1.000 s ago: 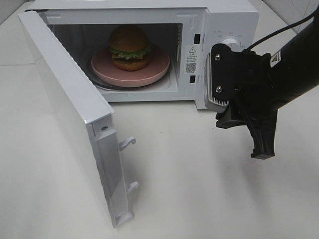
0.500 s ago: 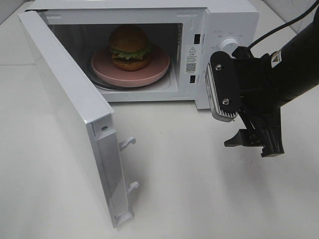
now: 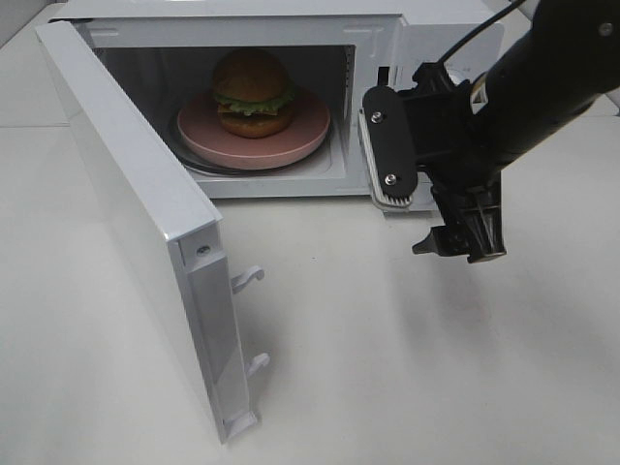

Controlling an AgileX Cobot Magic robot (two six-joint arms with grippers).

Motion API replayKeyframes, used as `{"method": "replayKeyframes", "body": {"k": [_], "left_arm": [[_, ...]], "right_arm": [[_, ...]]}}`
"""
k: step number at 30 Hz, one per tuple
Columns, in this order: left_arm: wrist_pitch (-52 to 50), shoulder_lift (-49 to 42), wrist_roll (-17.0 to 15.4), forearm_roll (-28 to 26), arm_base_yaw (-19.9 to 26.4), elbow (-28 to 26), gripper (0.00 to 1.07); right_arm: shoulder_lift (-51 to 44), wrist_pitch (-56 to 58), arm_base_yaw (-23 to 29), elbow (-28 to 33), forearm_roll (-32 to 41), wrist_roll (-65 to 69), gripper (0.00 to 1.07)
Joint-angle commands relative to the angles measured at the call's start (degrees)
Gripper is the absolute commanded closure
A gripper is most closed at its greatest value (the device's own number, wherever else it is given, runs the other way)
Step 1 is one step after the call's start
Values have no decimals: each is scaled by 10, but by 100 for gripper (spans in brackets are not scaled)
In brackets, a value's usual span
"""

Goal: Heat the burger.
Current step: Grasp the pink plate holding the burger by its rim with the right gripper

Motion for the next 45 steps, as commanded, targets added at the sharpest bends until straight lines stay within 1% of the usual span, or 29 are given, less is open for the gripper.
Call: {"method": "replayKeyframes", "body": {"k": [1, 3, 4, 5, 7, 9, 10, 11, 15, 16, 20, 22, 23, 25, 29, 37, 43, 45], "left_arm": [[-5, -13, 1, -4, -1, 2, 8], [-5, -13, 1, -4, -1, 2, 8], [-5, -13, 1, -4, -1, 2, 8], [-5, -13, 1, -4, -1, 2, 8], [-5, -13, 1, -4, -1, 2, 8], [-5, -13, 1, -4, -1, 2, 8], [-5, -13, 1, -4, -1, 2, 8], [-5, -13, 1, -4, -1, 2, 8], [-5, -13, 1, -4, -1, 2, 8], [-5, -13, 1, -4, -1, 2, 8], [-5, -13, 1, -4, -1, 2, 8], [-5, -13, 1, -4, -1, 2, 8], [-5, -13, 1, -4, -1, 2, 8], [-5, -13, 1, -4, -1, 2, 8], [-5, -13, 1, -4, -1, 2, 8], [-5, -13, 1, -4, -1, 2, 8], [-5, -13, 1, -3, -1, 2, 8], [-5, -13, 1, -3, -1, 2, 8]], "right_arm": [[24, -3, 7, -25, -11, 9, 11], [50, -3, 19, -54, -26, 11, 11], [50, -3, 19, -54, -26, 11, 11], [67, -6, 28, -76, -35, 25, 11], [77, -8, 29, -87, -36, 32, 11], [105, -12, 33, -115, -35, 37, 11], [105, -12, 33, -115, -35, 37, 11], [123, -17, 36, -134, -36, 37, 12], [144, -33, 42, -155, -36, 37, 12], [162, -36, 42, -172, -34, 37, 13], [184, -36, 42, -193, -33, 37, 13], [206, -38, 42, -214, -34, 37, 13], [206, -38, 42, -214, -34, 37, 13], [229, -47, 42, -238, -34, 37, 13], [247, -50, 42, -253, -34, 37, 14], [307, -49, 42, -307, -29, 39, 16], [327, -51, 42, -321, -29, 39, 16], [338, -50, 42, -337, -29, 39, 16]]}}
